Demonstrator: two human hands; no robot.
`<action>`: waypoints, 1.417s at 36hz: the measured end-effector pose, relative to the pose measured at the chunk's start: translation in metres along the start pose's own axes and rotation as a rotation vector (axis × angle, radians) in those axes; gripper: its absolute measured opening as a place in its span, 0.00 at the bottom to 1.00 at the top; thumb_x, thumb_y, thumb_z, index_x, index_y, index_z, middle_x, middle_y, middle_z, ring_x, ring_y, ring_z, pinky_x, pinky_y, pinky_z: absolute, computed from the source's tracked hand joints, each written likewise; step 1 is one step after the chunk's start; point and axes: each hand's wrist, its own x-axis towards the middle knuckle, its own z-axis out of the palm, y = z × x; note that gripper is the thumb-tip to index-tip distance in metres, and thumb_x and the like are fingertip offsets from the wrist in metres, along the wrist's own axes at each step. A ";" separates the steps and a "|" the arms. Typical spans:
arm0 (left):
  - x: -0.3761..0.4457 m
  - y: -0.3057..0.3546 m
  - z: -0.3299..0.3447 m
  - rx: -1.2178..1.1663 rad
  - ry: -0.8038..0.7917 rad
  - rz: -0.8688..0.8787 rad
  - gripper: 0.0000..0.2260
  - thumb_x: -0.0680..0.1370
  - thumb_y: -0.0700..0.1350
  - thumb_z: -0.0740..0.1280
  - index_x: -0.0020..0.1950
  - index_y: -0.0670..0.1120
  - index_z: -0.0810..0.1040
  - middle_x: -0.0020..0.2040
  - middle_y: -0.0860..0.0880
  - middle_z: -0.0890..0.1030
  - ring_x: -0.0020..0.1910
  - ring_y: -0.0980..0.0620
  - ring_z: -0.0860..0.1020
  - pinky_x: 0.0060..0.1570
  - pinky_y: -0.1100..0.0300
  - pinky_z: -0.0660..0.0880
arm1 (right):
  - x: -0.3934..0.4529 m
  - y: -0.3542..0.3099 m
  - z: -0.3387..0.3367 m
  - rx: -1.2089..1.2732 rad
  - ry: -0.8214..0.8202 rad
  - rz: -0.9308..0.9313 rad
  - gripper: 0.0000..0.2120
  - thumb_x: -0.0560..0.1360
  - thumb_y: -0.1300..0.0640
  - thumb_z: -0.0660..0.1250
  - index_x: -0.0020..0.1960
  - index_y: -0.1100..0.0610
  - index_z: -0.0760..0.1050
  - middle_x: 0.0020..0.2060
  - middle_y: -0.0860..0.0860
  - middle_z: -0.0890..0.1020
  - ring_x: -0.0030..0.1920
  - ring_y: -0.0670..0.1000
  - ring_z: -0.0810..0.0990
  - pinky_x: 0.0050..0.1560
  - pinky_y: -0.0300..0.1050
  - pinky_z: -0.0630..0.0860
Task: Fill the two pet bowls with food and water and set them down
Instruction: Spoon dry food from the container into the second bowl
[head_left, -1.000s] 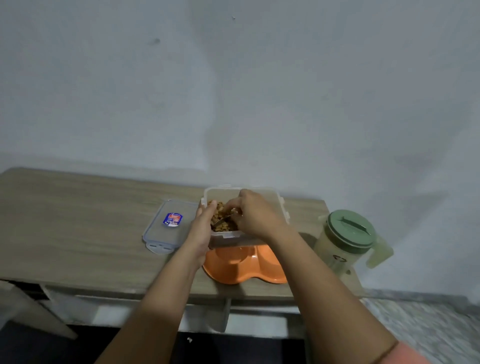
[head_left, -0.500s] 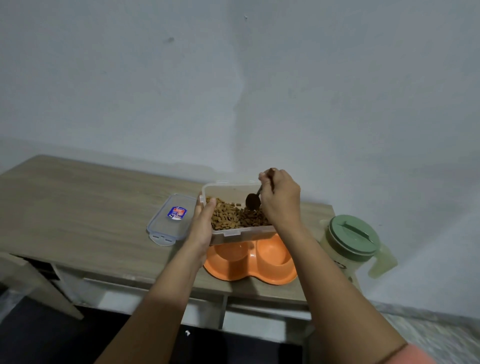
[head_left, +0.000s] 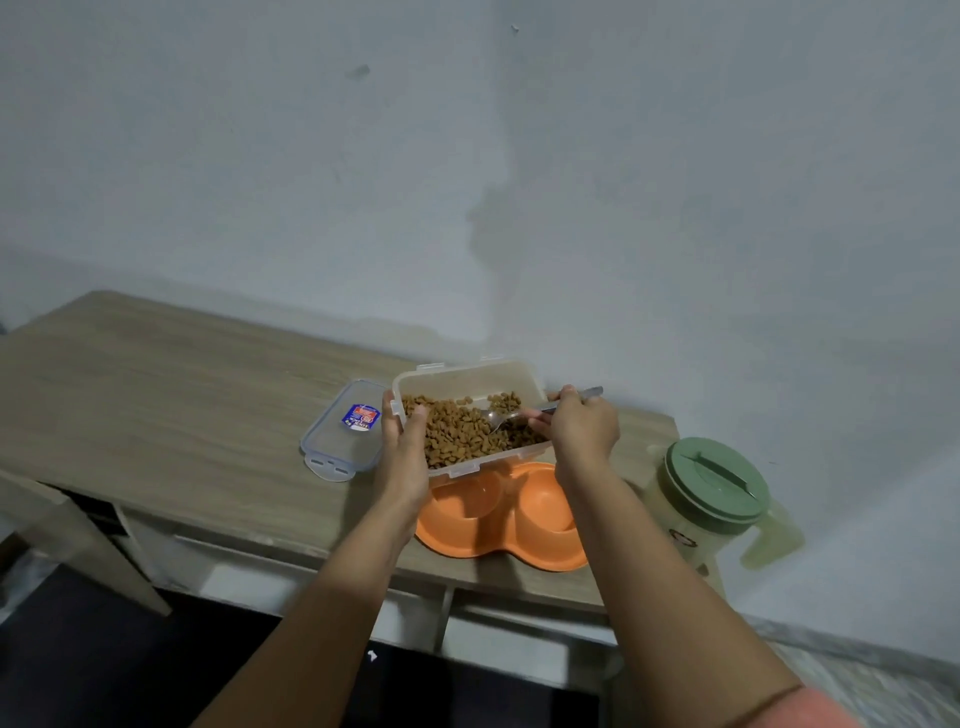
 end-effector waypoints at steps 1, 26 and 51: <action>-0.001 -0.002 0.000 0.004 0.018 0.011 0.34 0.69 0.71 0.58 0.74 0.68 0.52 0.75 0.48 0.66 0.70 0.41 0.69 0.64 0.36 0.69 | 0.001 0.001 0.001 0.028 0.008 0.023 0.11 0.80 0.63 0.55 0.40 0.62 0.72 0.44 0.66 0.82 0.36 0.57 0.85 0.34 0.41 0.82; -0.006 -0.037 -0.032 -0.188 0.435 -0.010 0.25 0.84 0.49 0.53 0.78 0.57 0.46 0.76 0.41 0.61 0.71 0.39 0.68 0.66 0.38 0.69 | 0.000 0.022 0.040 0.275 -0.010 0.265 0.11 0.77 0.70 0.56 0.37 0.65 0.71 0.31 0.62 0.77 0.20 0.51 0.80 0.24 0.38 0.79; 0.010 -0.053 -0.026 -0.092 0.556 -0.075 0.28 0.83 0.53 0.53 0.78 0.57 0.41 0.78 0.42 0.54 0.72 0.38 0.66 0.68 0.41 0.68 | 0.021 0.075 -0.002 -0.477 -0.212 -0.558 0.11 0.75 0.42 0.56 0.38 0.44 0.72 0.32 0.44 0.81 0.40 0.53 0.85 0.49 0.59 0.80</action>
